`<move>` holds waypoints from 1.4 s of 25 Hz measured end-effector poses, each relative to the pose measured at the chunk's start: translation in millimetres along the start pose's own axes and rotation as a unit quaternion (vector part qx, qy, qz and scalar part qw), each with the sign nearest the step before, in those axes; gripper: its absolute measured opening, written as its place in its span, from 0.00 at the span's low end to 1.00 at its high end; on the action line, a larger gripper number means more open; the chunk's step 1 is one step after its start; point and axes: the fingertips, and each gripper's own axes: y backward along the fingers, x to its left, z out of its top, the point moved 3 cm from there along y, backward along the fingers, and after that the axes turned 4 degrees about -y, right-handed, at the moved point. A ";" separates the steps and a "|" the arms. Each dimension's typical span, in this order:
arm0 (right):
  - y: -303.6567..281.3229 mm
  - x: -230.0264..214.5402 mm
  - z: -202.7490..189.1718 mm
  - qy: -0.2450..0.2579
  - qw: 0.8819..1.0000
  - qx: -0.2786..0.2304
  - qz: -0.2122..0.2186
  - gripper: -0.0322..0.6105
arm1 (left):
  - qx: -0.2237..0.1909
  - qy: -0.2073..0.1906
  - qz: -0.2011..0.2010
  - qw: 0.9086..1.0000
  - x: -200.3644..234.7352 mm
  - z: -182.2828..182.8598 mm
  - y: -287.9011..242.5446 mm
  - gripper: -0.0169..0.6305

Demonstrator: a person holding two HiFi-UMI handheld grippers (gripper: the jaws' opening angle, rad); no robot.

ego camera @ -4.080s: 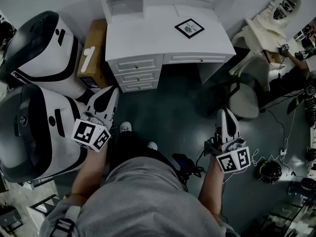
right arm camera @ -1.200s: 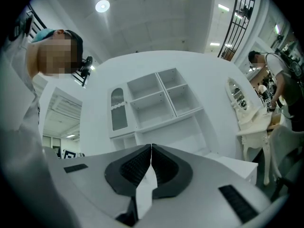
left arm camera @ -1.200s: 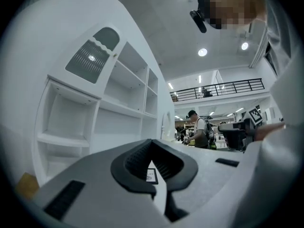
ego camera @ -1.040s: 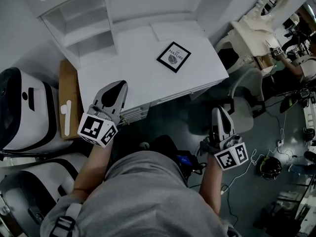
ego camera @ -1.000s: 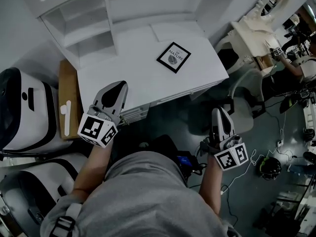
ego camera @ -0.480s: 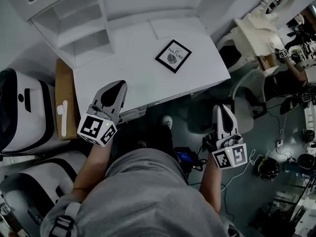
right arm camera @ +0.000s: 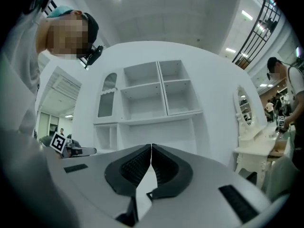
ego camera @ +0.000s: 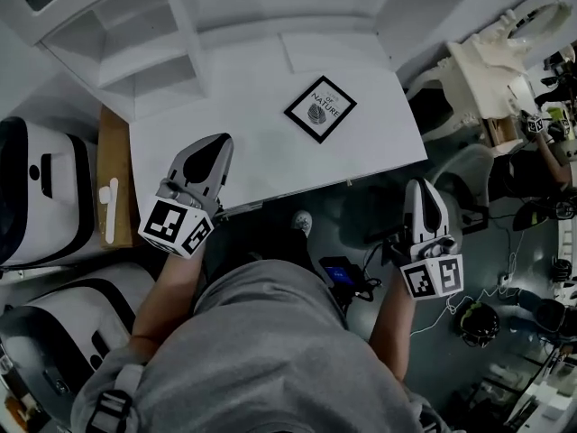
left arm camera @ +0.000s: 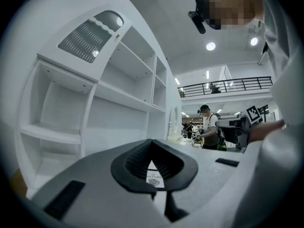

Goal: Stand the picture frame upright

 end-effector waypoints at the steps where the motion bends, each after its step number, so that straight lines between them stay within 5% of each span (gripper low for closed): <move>1: -4.1 -10.9 2.3 -0.003 1.000 0.001 -0.001 0.09 | 0.001 0.000 0.002 1.000 0.0 0.4 -6.4 0.04; 15: -84.0 -115.5 -6.7 -0.039 0.997 0.033 0.058 0.09 | 0.027 -0.003 0.050 0.998 -10.9 -7.2 -97.7 0.04; 35: -132.9 -204.1 -21.2 -0.069 0.985 0.073 0.142 0.09 | 0.042 -0.008 0.125 0.991 -27.7 -17.8 -168.2 0.04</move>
